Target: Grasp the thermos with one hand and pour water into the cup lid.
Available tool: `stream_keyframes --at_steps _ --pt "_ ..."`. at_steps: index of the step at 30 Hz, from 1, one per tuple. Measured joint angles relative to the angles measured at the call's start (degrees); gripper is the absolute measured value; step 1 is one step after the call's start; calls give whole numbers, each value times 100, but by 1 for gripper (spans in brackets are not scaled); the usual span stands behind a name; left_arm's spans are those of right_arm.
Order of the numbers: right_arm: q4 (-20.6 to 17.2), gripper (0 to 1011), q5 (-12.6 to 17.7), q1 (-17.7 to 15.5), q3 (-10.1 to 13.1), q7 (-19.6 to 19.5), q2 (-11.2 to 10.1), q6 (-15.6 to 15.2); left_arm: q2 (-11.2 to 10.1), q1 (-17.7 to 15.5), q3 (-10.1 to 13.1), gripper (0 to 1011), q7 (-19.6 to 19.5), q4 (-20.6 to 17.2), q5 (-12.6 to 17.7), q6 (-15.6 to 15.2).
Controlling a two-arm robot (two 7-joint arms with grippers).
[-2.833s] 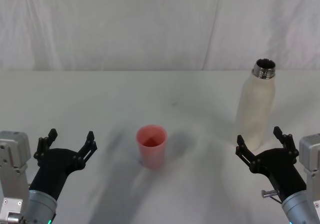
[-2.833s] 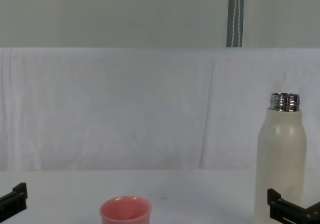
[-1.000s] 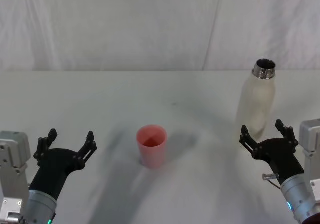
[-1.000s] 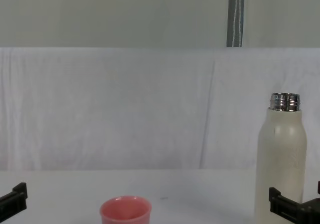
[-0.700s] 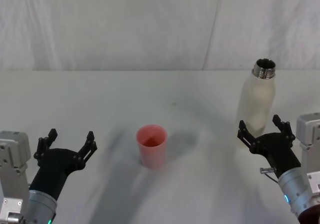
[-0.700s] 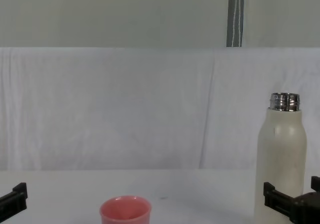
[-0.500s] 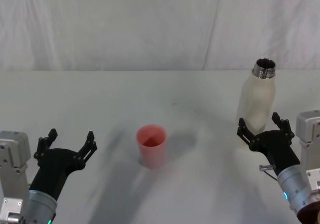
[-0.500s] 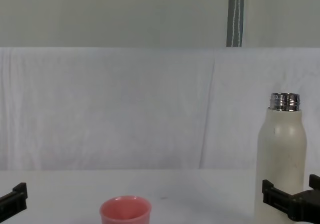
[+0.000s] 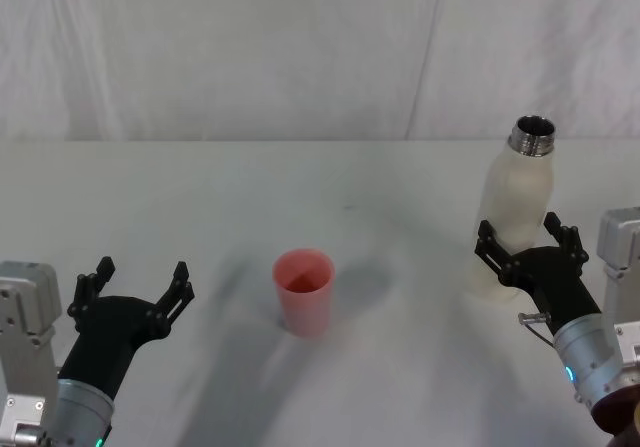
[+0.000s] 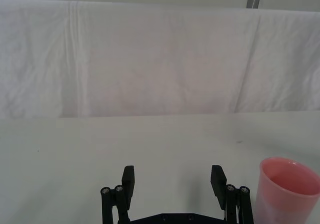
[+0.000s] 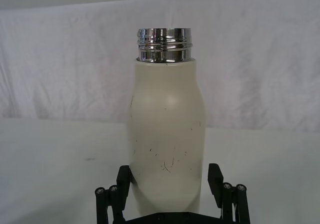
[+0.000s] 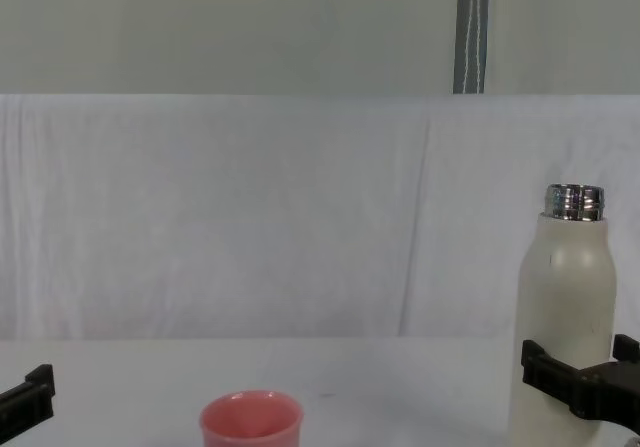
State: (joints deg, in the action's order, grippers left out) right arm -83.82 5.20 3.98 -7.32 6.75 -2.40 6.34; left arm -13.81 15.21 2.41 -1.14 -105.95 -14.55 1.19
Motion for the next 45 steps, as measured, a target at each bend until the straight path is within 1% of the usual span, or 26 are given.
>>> stream_keyframes --at_steps 12,32,45 --pt "154 1001 54 147 -26 51 10 42 0 0 0 1001 0 0 0 0" --pt "372 1002 46 373 -107 81 5 89 0 0 0 1001 0 0 0 0" --pt "373 1001 38 368 -110 73 1 92 0 0 0 1001 0 0 0 0"
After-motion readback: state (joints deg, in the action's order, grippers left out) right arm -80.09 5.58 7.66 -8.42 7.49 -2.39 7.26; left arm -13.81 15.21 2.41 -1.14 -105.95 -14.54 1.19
